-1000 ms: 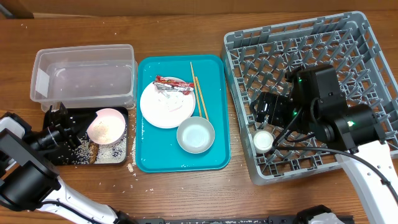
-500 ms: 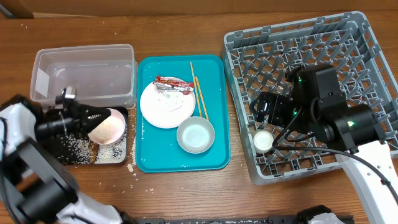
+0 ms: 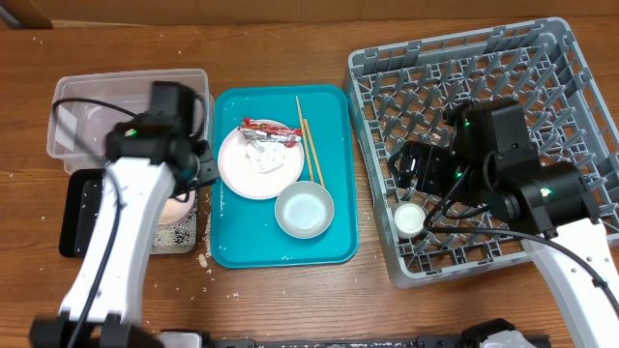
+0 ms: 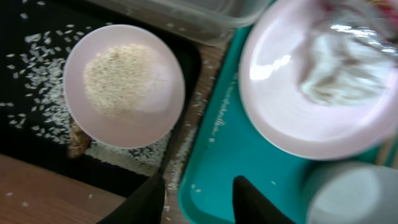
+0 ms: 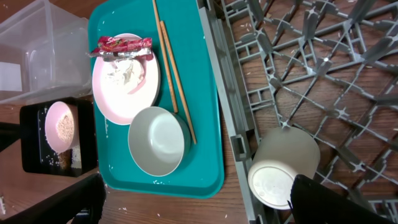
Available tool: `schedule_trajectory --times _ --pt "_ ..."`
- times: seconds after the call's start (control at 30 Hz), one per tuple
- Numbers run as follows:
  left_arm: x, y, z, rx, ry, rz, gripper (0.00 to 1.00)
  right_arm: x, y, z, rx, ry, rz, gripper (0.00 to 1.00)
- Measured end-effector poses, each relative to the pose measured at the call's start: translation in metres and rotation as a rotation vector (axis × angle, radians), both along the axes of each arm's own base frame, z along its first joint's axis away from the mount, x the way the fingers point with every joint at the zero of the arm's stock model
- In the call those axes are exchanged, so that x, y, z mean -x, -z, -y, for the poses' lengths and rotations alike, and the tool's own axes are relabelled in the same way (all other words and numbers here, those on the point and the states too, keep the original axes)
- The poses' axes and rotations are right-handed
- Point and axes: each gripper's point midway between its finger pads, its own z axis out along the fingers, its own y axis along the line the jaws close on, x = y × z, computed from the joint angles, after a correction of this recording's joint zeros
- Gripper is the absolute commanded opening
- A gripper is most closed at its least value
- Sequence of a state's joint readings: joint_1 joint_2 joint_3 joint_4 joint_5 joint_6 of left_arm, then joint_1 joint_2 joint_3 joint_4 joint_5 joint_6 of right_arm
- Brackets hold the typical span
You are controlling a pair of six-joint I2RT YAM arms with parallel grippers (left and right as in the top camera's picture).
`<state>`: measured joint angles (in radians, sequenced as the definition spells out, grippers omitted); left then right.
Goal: Sort waste into correct bins and load items into the dishwasher
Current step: 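Tip the pink bowl over the black tray to dump the rice, then shake the inverted pink bowl over the black tray to empty it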
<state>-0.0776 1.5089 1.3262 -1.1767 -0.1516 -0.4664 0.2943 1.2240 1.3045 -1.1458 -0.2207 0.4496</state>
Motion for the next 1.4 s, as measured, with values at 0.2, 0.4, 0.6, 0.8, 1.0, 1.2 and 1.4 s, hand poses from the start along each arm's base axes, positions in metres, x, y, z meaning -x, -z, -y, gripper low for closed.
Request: schedule_trajectory --times 0.2,0.4,0.6,0.8,1.0,1.2,1.4 --pt "0.001 0.047 -0.021 -0.127 -0.104 -0.159 0.26 0.000 0.000 0.000 0.000 -0.001 -0.001 0.97" --pt "0.012 0.056 -0.033 -0.186 -0.128 -0.238 0.31 0.000 0.000 0.000 0.000 -0.001 0.001 0.97" --pt "0.017 0.061 -0.040 -0.191 -0.030 -0.284 0.41 0.000 0.000 0.000 -0.001 -0.001 0.002 0.97" --pt "0.031 0.093 -0.033 -0.144 0.091 -0.337 0.56 0.000 0.000 0.000 0.000 -0.001 0.003 0.97" --pt "0.031 0.119 -0.031 -0.137 0.154 -0.310 0.49 -0.001 -0.001 0.000 -0.002 -0.001 0.005 0.97" --pt "0.045 0.118 -0.030 -0.128 0.168 -0.371 0.45 -0.001 -0.001 0.000 -0.002 -0.001 0.005 0.96" --pt "0.040 0.098 -0.029 -0.122 0.168 -0.381 0.53 -0.002 -0.001 -0.001 -0.002 -0.001 0.008 0.96"
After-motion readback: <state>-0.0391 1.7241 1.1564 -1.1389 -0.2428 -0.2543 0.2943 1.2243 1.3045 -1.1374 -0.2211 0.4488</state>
